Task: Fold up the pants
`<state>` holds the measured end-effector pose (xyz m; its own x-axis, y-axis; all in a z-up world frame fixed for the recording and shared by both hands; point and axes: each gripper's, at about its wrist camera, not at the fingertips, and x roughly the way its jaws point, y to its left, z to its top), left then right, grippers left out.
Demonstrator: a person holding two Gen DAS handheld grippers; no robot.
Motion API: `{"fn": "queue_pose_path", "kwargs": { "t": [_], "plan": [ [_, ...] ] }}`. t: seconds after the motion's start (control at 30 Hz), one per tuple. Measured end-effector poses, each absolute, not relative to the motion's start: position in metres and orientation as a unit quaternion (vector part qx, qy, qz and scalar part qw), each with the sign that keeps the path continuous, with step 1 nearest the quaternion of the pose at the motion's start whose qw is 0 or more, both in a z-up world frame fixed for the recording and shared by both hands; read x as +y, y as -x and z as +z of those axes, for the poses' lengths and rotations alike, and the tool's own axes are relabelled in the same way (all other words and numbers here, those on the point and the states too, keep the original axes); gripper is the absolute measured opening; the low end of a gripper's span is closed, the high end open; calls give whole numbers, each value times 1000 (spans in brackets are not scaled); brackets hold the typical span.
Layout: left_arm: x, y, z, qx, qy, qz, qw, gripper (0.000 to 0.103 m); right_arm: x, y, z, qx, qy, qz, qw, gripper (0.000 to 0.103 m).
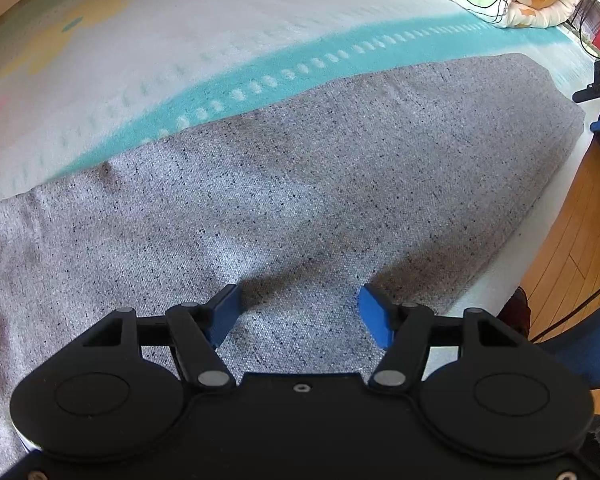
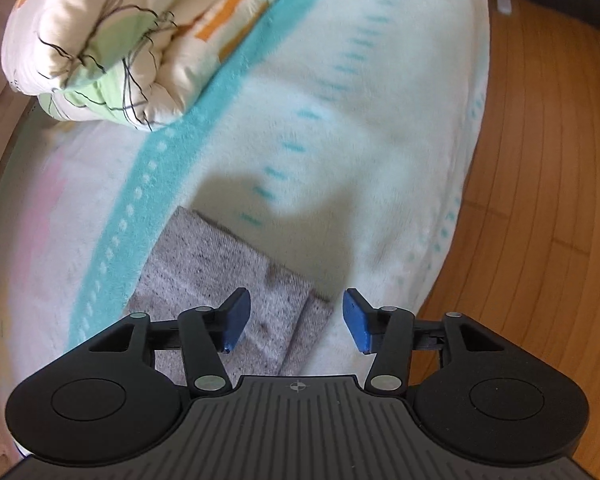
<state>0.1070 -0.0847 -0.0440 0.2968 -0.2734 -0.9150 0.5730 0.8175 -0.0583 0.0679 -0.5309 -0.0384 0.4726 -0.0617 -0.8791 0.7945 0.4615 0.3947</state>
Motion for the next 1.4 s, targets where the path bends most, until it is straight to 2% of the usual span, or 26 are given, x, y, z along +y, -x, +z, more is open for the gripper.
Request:
{"fn": "queue_pose_path", "kwargs": {
  "t": [0.4,0.47,0.53,0.77,0.8,0.87,0.9,1.07,1.4],
  "plan": [
    [-84,-107,-45,529,-142,-268,793,67,-533,-72,-47,415,-461,-270,736,53],
    [-84,-107,-45,528,-142,-268,793,67,-533,-72,-48,418,-472,-251,735,51],
    [-84,-107,-45,528,-142,-268,793,67,-532,-74,-55,430,-488,-225,725,44],
    [-85,-108,-45,525,-144,-269,795,67,-529,-85,-55,423,-478,-231,734,46],
    [-85,-108,-45,525,-144,-268,795,67,-529,-86,-54,421,-477,-232,736,44],
    [-86,-108,-45,524,-145,-268,796,67,-526,-88,-51,420,-459,-230,748,26],
    [-86,-108,-45,523,-145,-267,796,67,-523,-90,-46,418,-446,-221,760,14],
    [-88,-108,-39,515,-145,-261,803,65,-505,-95,-15,392,-397,-195,807,13],
    [-148,-136,-10,488,-129,-242,829,65,-479,-102,29,317,-411,-95,849,13]
  ]
}}
